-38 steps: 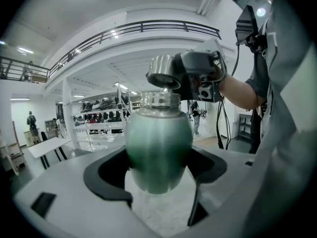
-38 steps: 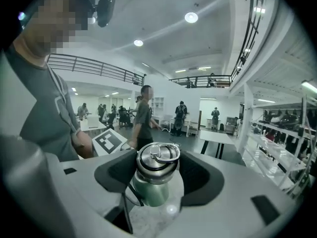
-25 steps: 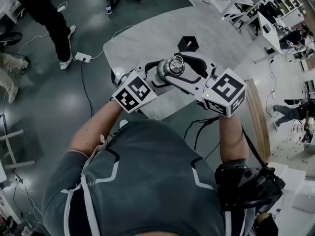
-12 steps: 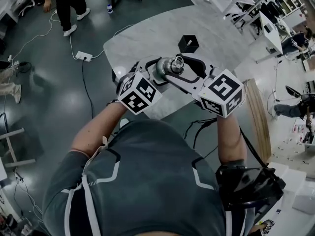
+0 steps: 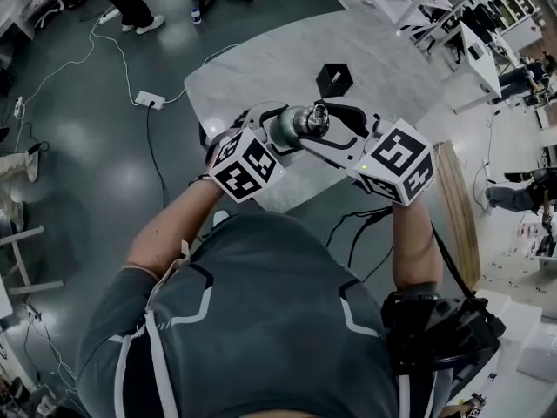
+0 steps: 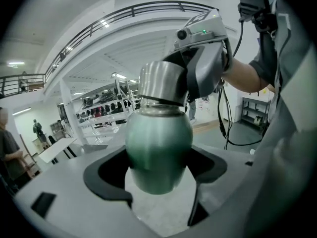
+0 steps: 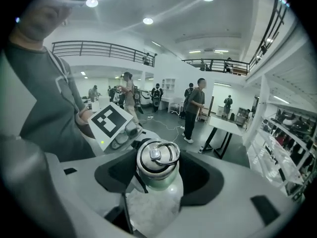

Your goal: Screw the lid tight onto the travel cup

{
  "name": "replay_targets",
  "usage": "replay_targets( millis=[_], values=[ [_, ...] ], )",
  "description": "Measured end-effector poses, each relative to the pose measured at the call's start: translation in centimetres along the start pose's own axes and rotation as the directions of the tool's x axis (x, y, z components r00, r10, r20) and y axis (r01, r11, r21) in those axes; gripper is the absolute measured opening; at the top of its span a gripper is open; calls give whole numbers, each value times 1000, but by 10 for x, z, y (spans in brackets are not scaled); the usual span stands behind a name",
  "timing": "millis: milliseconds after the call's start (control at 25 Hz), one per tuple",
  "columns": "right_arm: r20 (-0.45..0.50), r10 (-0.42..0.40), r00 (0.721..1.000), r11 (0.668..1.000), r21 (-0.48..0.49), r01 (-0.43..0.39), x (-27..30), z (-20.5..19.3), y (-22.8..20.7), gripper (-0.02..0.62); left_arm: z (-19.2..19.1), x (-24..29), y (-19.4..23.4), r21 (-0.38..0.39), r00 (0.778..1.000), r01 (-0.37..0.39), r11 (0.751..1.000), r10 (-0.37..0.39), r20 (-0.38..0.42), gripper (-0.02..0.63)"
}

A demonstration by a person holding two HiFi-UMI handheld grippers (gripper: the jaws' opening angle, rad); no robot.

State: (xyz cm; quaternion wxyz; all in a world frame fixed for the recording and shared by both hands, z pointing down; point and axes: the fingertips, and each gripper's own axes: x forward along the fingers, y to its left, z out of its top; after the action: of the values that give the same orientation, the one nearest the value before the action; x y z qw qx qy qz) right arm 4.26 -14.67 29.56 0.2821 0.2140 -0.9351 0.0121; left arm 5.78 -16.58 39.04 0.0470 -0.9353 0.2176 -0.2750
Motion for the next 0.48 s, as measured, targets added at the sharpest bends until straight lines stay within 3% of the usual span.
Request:
replay_targets(
  millis=[280,480],
  values=[
    [-14,106,994,994,-29,-106,-7,3,11,282,1,-7,-9,48,1000,20,999,-20,2,371],
    [-41,103,994,994,-20,-104,-1,0,9,282,4,-6,-4,64,1000,-1,998,1,-1,371]
  ],
)
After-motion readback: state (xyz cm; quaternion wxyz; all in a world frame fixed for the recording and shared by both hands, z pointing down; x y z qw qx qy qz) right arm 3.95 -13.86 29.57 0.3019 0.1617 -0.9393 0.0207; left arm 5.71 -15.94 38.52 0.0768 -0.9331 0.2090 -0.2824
